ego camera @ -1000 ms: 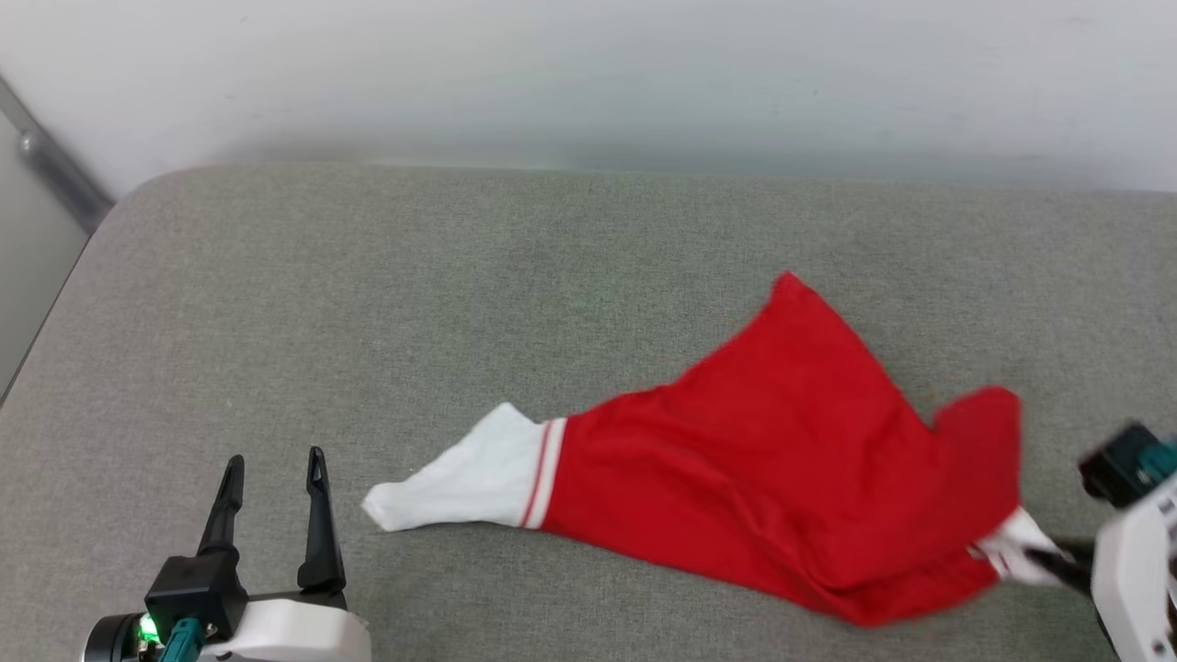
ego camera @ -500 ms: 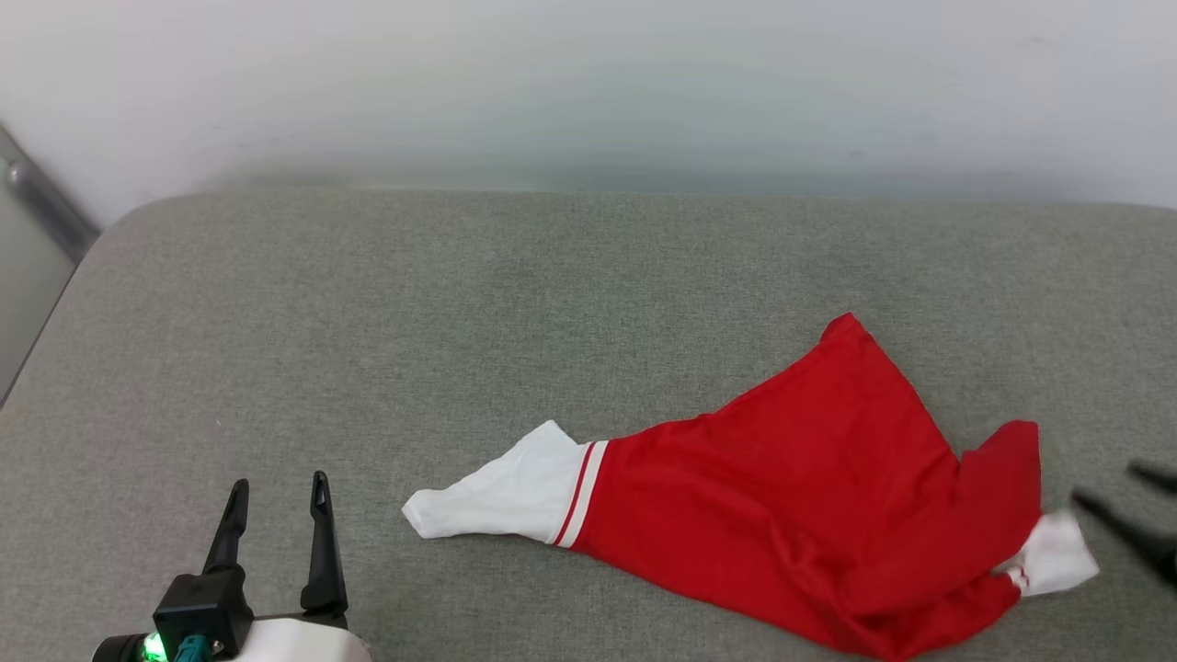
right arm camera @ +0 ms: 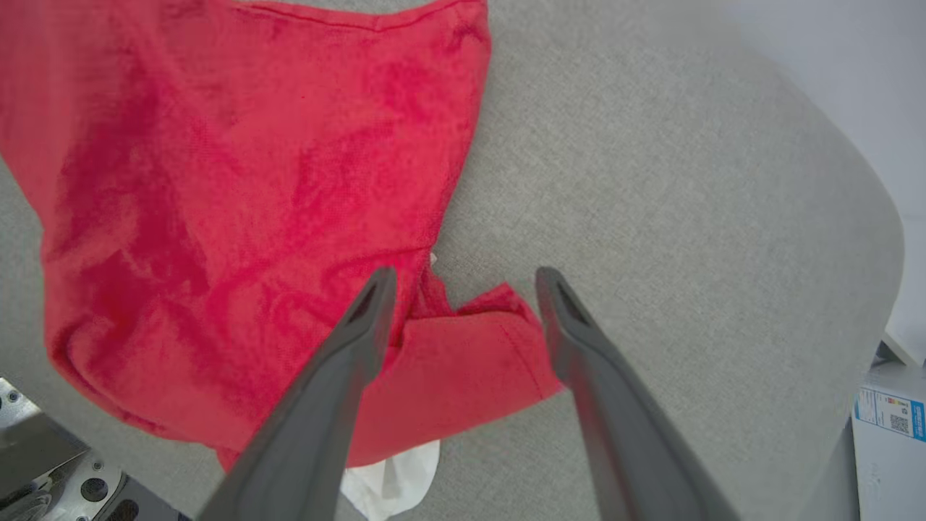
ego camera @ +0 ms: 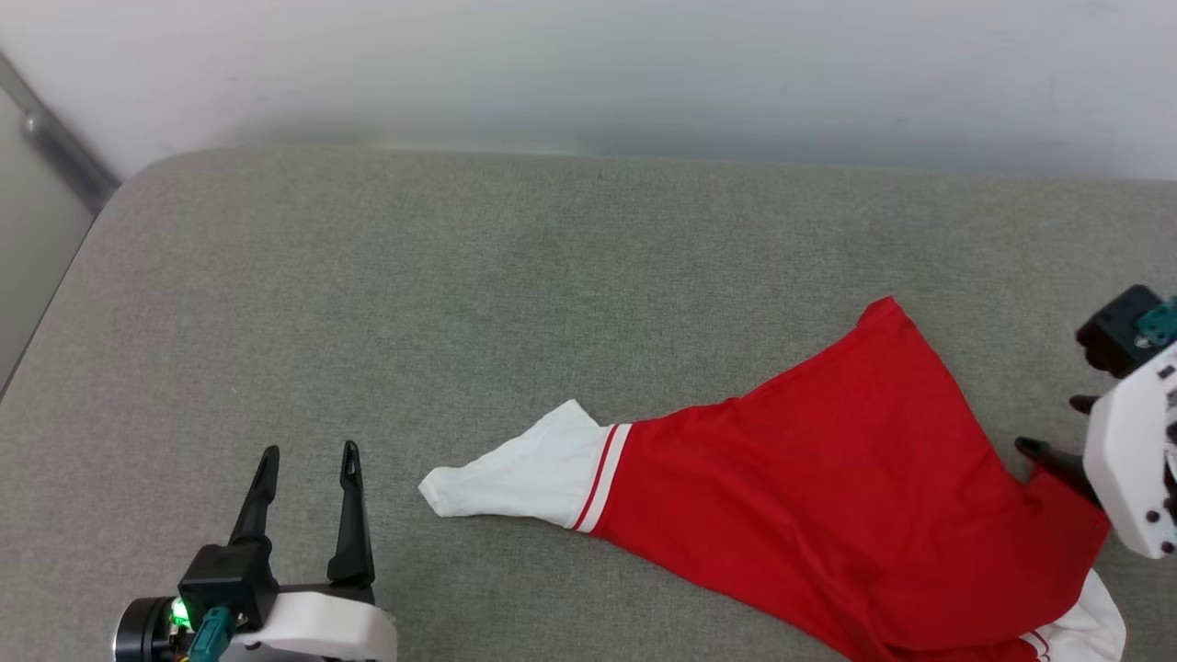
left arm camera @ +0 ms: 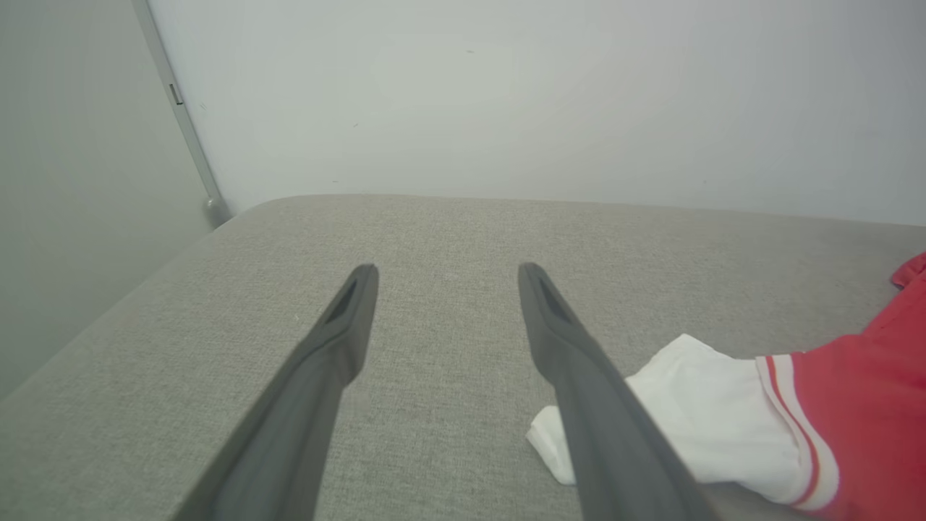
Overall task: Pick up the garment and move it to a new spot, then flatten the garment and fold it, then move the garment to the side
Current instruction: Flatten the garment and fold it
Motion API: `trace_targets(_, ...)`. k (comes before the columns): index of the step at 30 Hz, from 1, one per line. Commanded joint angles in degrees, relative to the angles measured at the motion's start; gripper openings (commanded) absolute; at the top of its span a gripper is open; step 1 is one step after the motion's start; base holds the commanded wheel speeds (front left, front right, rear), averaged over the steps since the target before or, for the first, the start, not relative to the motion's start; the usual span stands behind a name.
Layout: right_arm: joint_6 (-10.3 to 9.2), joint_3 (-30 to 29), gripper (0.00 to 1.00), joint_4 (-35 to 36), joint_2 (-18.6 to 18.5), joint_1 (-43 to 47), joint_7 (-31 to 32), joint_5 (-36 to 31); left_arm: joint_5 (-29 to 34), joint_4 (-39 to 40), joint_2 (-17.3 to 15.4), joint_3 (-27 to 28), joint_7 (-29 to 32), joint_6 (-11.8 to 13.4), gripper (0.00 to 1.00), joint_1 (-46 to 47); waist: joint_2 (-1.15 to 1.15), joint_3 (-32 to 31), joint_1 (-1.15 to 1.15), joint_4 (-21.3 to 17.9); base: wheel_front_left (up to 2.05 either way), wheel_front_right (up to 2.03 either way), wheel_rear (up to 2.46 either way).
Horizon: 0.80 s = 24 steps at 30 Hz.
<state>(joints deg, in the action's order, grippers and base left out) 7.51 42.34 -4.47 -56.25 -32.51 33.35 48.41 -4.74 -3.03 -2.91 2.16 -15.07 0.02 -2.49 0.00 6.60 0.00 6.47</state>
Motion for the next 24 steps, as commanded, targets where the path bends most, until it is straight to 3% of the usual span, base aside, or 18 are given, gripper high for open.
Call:
trace_targets(1, -0.04, 1.6, 1.0, -2.6, 2.9, -1.8, 3.0, -0.2, -0.3, 0.1, 0.0, -0.3, -0.1, 0.2, 1.0, 1.2, 0.0, 1.4, 0.0, 0.9, 0.0, 0.0, 0.0)
trace_targets(5, -0.04, 4.6, 1.0, -9.4, 7.6, -4.1, 5.2, -2.8, -0.5, 0.1, 0.0, -0.7, -0.1, 0.4, 1.0, 2.2, 0.0, 3.3, 0.0, 1.5, 0.0, 0.0, 0.0)
trace_targets(10, -0.04, 8.1, 1.0, -20.8, 14.3, -5.0, 3.5, -4.2, -0.8, 0.0, 0.1, -1.0, -0.1, 0.4, 1.0, 3.4, 0.0, 5.3, 0.0, 2.0, 0.0, 0.0, 0.0)
trace_targets(14, -0.03, 13.2, 1.0, -25.8, 17.6, -3.8, 2.1, -3.2, -0.8, -0.3, 0.0, -1.2, -0.1, 0.5, 1.0, 4.0, 0.0, 5.9, 0.0, 2.3, 0.0, 0.0, 0.0)
trace_targets(15, -0.03, 14.1, 0.62, -26.0, 17.7, -4.2, 0.8, -2.8, -0.9, -0.3, 0.0, -1.1, -0.1, 0.5, 1.0, 4.0, 0.0, 5.9, 0.0, 2.3, 0.0, 0.0, 0.0)
trace_targets(16, -0.03, 14.4, 0.0, -26.0, 17.4, -5.2, -0.7, -2.8, -0.9, -0.3, 0.0, -1.1, -0.1, 0.6, 1.0, 4.0, 0.0, 5.9, 0.0, 2.3, 0.0, 0.0, 0.0)
trace_targets(24, -0.06, 15.7, 0.0, -22.5, 12.9, -15.4, -10.5, -2.7, -0.9, -0.6, 0.0, -1.2, -0.1, 0.7, 1.0, 3.5, 0.0, 4.7, 0.0, 2.9, 0.0, 0.0, 0.0)
